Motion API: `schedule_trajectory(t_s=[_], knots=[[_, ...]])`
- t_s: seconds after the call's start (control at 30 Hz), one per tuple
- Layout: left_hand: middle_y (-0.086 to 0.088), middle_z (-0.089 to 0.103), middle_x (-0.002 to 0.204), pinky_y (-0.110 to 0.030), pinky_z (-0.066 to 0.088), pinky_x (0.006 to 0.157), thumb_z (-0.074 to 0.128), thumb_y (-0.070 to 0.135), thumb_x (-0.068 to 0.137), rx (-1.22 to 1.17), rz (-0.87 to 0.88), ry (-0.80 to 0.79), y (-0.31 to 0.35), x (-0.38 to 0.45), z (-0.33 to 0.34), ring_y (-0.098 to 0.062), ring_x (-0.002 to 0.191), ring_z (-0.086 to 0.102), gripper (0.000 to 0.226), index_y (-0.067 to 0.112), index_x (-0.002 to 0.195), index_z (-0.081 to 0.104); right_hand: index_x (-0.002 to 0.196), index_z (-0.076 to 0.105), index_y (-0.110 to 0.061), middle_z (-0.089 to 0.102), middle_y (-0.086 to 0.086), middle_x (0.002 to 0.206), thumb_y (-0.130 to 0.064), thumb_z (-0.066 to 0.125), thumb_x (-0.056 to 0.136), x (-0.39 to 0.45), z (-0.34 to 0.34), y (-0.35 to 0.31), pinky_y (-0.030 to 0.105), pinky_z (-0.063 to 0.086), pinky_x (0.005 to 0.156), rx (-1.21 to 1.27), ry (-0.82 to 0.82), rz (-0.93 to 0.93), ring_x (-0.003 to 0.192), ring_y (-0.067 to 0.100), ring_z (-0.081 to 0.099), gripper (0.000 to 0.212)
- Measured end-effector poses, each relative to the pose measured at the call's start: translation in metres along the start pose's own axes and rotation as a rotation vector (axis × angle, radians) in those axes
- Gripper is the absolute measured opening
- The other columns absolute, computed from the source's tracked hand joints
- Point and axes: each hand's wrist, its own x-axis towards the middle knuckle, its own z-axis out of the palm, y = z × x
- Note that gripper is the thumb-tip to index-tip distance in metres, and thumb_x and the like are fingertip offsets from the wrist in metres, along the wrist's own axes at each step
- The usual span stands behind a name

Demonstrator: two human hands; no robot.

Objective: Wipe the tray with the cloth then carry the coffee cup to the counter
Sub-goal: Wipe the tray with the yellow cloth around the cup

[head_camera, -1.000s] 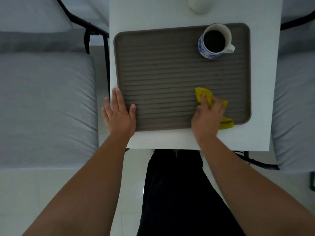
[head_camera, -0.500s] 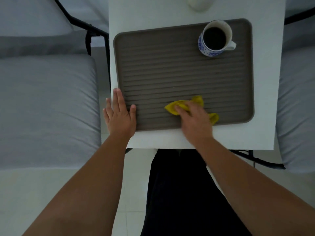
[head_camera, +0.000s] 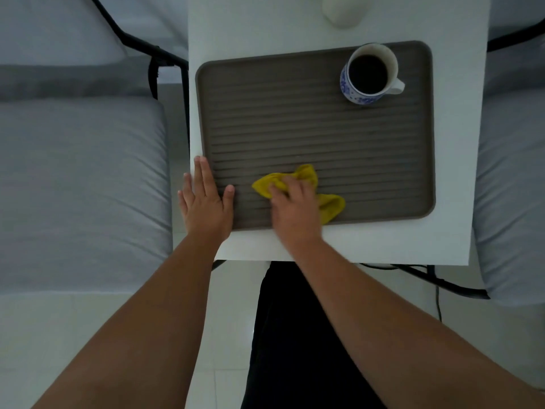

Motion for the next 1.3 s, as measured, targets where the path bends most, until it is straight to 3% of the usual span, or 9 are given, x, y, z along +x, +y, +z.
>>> schedule_trajectory(t_s=[0.13,0.3,0.47,0.67,0.77,0.9,1.03,1.17,1.3], knots=[[0.007,-0.008,0.162,-0.046,0.001,0.119,0.021,0.053,0.099,0.003,0.008,-0.014,-0.002,0.0,-0.003,-0.027,0.149,-0.002,0.069,0.026,0.151,-0.015,0.101,0.072,-0.015,0.064,0.016,0.117,-0.015,0.072,0.067,0.01,0.006,-0.018,0.04,0.052,0.077,-0.051,-0.127,-0.011,0.094,0.038,0.062,0.034],[0.009,-0.01,0.162,-0.046,0.0,0.118,0.021,0.052,0.099,-0.018,0.019,-0.029,-0.005,0.001,-0.003,-0.027,0.149,-0.004,0.068,0.029,0.151,-0.016,0.095,0.072,-0.015,0.062,0.022,0.115,-0.019,0.048,0.067,0.004,-0.021,0.06,0.044,0.053,0.078,-0.079,-0.07,0.057,0.096,0.044,0.061,0.037],[0.009,-0.011,0.162,-0.046,0.0,0.119,0.021,0.052,0.099,-0.039,0.018,-0.021,-0.003,0.0,-0.002,-0.027,0.149,-0.006,0.068,0.028,0.151,-0.016,0.098,0.07,-0.01,0.057,0.026,0.115,-0.007,0.053,0.078,-0.015,-0.059,0.133,0.043,0.043,0.088,-0.097,0.141,0.319,0.099,0.045,0.055,0.027],[0.007,-0.011,0.162,-0.046,0.001,0.119,0.022,0.052,0.099,-0.034,0.042,-0.025,-0.005,0.001,-0.002,-0.028,0.149,-0.005,0.069,0.027,0.151,-0.016,0.112,0.068,-0.009,0.054,0.018,0.12,-0.018,0.048,0.092,-0.002,-0.059,0.138,0.038,0.04,0.094,0.0,0.336,0.717,0.107,0.038,0.05,0.03],[0.007,-0.011,0.162,-0.046,0.0,0.119,0.023,0.051,0.099,-0.034,0.045,-0.017,-0.004,0.001,-0.001,-0.028,0.149,-0.004,0.069,0.026,0.151,-0.016,0.101,0.071,-0.009,0.061,0.022,0.109,-0.012,0.051,0.083,0.008,-0.049,0.121,0.043,0.043,0.091,-0.007,0.318,0.574,0.099,0.044,0.054,0.027],[0.007,-0.011,0.162,-0.047,0.0,0.119,0.024,0.05,0.099,-0.054,0.025,-0.017,-0.002,0.0,-0.001,-0.028,0.149,-0.004,0.069,0.027,0.151,-0.016,0.089,0.072,-0.012,0.064,0.019,0.106,-0.009,0.055,0.077,0.02,-0.034,0.089,0.041,0.048,0.079,-0.063,0.145,0.234,0.088,0.041,0.058,0.021],[0.011,-0.01,0.162,-0.047,0.0,0.119,0.025,0.048,0.1,-0.081,-0.001,-0.036,-0.004,-0.003,0.0,-0.027,0.149,-0.004,0.067,0.03,0.15,-0.015,0.088,0.073,-0.016,0.065,0.015,0.105,-0.015,0.052,0.075,0.024,-0.039,0.106,0.04,0.049,0.076,-0.082,0.099,0.161,0.085,0.04,0.059,0.025],[0.013,-0.01,0.161,-0.048,0.0,0.119,0.025,0.049,0.1,-0.115,-0.037,-0.04,-0.006,-0.005,0.001,-0.026,0.149,-0.004,0.066,0.033,0.15,-0.015,0.101,0.067,-0.004,0.057,0.02,0.111,-0.01,0.046,0.084,0.023,-0.063,0.153,0.031,0.043,0.086,0.004,0.22,0.511,0.098,0.04,0.053,0.027],[0.013,-0.012,0.161,-0.046,0.0,0.119,0.025,0.049,0.1,-0.12,0.001,-0.028,0.003,-0.001,0.0,-0.027,0.149,-0.004,0.068,0.032,0.15,-0.016,0.099,0.057,0.004,0.049,0.011,0.101,-0.009,0.046,0.092,0.029,-0.07,0.165,0.015,0.031,0.076,0.16,0.396,0.757,0.091,0.019,0.052,0.018]])
